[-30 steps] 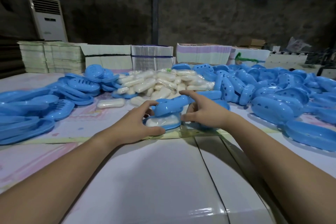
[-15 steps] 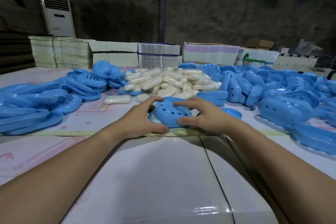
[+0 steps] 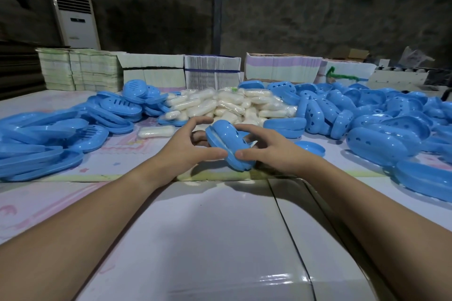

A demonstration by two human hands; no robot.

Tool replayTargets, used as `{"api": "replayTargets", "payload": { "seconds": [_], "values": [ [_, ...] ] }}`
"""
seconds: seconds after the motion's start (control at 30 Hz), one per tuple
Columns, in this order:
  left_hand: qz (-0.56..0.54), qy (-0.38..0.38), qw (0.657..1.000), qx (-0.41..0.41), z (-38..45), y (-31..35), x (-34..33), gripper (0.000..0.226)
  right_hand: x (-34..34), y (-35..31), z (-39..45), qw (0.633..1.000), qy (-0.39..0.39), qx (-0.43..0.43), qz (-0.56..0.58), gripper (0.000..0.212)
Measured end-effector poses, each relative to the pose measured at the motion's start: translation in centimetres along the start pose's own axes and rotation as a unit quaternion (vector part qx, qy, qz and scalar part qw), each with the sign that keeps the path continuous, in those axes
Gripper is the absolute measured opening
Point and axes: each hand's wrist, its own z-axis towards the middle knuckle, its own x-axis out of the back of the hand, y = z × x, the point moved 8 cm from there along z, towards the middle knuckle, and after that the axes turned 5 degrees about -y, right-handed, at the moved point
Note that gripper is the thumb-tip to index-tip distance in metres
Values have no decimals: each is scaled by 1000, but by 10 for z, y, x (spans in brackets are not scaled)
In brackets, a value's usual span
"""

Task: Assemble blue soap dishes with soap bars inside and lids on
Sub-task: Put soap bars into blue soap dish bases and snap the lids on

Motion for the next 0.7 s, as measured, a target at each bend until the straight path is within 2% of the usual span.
{"api": "replayTargets", "payload": {
  "seconds": [0.23,0.7],
  "values": [
    [0,-15,1000,-18,1,2,-4,52,0,-4,0,999,21,22,12,55],
    [72,-52,995,-49,2,7,-13,50,1,-5,0,999,25,31,11,59]
  ]
}}
